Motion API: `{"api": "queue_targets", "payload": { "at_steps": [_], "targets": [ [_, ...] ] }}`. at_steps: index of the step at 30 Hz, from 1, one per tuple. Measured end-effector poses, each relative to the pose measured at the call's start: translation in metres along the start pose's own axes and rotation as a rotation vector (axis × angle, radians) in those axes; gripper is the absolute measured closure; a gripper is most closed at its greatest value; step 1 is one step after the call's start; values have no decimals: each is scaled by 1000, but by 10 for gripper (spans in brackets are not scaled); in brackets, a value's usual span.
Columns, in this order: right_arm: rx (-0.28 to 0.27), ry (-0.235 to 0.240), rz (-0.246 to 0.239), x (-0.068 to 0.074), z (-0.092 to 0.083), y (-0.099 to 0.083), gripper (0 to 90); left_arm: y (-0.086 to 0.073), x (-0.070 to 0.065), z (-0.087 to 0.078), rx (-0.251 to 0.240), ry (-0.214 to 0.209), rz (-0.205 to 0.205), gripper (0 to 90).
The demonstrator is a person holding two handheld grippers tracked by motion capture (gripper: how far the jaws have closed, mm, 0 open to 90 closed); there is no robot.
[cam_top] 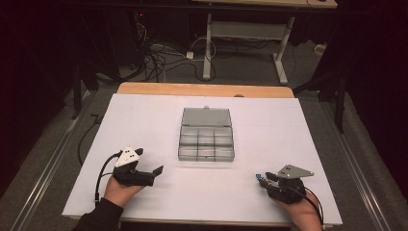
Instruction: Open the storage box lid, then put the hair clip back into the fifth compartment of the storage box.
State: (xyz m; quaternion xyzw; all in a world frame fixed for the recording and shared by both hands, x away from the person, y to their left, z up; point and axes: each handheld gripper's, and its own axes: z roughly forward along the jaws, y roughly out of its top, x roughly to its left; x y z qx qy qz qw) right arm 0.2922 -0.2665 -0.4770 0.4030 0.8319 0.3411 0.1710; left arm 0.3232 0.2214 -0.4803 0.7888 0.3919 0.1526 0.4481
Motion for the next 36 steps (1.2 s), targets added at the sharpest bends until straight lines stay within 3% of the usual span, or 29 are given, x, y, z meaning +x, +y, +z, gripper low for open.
{"api": "queue_targets", "payload": {
  "at_steps": [11,32,35,36],
  "targets": [
    [9,26,-13,-3,2,1,693,-1,-4,-1,-9,-11,5,0],
    [6,33,-16,-3,2,1,747,-2,-2,-2,-16,-8,-1,0],
    [2,37,-8,-3,2,1,767,-1,-2,-4,-25,-5,-1,0],
    [-13,51,-4,-3,0,0,817,-1,-3,-6,-30,-1,7,0]
  ]
}}
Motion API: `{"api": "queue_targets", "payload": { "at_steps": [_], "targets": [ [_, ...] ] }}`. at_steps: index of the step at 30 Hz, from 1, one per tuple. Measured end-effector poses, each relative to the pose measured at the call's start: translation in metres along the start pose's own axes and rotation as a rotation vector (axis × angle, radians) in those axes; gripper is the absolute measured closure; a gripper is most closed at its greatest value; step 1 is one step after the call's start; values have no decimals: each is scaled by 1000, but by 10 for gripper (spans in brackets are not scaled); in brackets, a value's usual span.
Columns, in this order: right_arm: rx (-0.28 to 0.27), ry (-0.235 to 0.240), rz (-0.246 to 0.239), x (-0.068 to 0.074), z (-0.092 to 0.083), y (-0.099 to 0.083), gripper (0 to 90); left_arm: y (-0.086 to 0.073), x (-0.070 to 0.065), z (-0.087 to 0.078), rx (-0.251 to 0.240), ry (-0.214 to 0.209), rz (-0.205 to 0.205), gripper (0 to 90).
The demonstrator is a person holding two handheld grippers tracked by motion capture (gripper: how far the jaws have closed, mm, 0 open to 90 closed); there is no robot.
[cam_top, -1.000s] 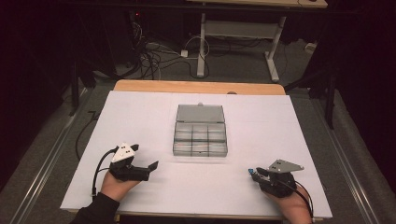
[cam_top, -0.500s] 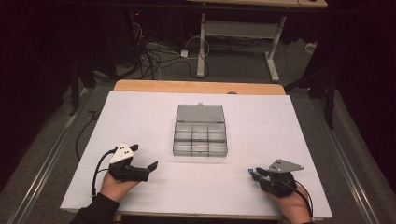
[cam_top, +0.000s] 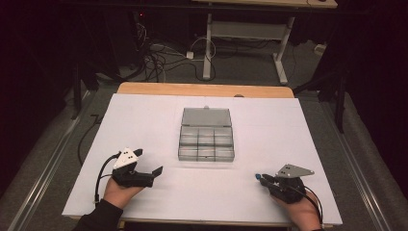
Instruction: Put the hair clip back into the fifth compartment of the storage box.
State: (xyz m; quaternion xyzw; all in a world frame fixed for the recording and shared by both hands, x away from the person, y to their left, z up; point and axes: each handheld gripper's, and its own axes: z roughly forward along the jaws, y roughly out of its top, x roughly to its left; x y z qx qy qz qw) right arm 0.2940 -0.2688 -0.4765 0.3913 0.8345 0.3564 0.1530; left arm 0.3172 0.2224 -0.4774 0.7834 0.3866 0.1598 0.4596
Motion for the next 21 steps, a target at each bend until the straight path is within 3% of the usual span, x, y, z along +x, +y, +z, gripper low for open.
{"api": "queue_targets", "payload": {
  "at_steps": [15,21],
  "targets": [
    [7,18,-30,4,0,4,858,0,-3,0,15,16,13,0],
    [14,30,-18,2,3,1,845,0,-3,2,17,12,18,0]
  ]
}}
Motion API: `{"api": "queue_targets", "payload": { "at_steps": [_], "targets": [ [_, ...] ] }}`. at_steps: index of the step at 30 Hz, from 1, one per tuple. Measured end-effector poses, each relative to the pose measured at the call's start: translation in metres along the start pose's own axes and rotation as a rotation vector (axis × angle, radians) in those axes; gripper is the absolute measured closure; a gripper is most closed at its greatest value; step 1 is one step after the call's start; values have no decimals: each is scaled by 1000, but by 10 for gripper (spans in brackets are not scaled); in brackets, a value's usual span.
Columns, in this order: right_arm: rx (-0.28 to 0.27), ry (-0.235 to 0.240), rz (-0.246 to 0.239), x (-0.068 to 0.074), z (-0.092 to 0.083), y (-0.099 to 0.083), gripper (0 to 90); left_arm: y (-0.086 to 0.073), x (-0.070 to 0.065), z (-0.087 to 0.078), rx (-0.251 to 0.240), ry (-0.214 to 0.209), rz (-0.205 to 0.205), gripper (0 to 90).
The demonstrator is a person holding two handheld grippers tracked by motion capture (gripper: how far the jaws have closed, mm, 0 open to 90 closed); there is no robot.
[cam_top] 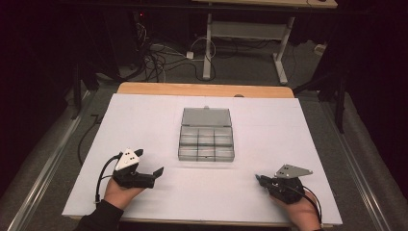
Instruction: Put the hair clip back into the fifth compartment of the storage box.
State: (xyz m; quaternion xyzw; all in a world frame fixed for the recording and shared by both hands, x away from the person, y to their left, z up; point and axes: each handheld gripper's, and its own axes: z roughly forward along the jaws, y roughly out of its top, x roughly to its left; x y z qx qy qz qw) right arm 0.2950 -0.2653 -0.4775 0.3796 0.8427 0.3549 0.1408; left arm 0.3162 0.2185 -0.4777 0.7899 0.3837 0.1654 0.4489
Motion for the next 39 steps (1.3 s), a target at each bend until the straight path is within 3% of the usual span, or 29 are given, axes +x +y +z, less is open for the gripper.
{"api": "queue_targets", "payload": {
  "at_steps": [17,27,39],
  "targets": [
    [-7,-31,-24,4,-4,2,856,0,2,-2,-9,3,-3,0],
    [-35,-40,3,-1,-10,1,857,0,1,-1,-8,0,-4,0],
    [-62,-36,-4,8,-7,5,857,0,1,-1,-11,-4,-3,0]
  ]
}}
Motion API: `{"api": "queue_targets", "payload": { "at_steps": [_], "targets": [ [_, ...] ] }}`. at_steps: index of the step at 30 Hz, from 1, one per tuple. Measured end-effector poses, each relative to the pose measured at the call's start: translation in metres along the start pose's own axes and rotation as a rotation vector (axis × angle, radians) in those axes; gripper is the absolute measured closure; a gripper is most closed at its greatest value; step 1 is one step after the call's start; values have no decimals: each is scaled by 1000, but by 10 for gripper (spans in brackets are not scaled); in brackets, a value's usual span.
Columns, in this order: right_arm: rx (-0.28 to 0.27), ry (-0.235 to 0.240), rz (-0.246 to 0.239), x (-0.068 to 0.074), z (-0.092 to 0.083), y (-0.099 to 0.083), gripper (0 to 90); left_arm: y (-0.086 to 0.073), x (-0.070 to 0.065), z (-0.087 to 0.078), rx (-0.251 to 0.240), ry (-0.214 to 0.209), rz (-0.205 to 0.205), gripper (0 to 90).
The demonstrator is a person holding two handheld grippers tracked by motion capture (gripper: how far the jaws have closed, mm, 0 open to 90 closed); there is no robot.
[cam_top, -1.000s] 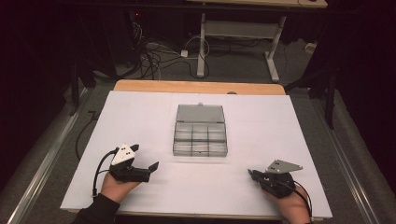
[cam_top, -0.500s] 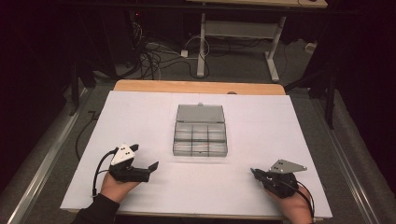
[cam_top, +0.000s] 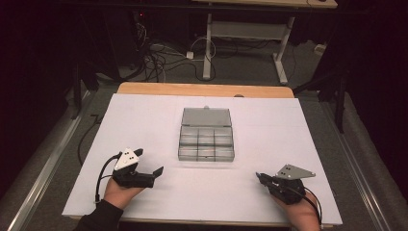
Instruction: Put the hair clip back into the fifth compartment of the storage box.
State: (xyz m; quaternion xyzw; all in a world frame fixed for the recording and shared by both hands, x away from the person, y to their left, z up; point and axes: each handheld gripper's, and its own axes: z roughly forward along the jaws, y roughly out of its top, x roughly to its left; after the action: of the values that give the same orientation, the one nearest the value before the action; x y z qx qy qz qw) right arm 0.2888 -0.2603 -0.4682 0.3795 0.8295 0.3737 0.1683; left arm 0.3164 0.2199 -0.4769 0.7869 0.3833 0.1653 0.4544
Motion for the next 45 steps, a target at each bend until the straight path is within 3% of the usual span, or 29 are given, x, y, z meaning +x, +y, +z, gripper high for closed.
{"api": "queue_targets", "payload": {
  "at_steps": [26,45],
  "targets": [
    [3,87,-62,31,21,17,857,0,1,0,2,-4,6,0],
    [0,108,-96,48,36,28,857,0,1,-1,-10,-4,5,0]
  ]
}}
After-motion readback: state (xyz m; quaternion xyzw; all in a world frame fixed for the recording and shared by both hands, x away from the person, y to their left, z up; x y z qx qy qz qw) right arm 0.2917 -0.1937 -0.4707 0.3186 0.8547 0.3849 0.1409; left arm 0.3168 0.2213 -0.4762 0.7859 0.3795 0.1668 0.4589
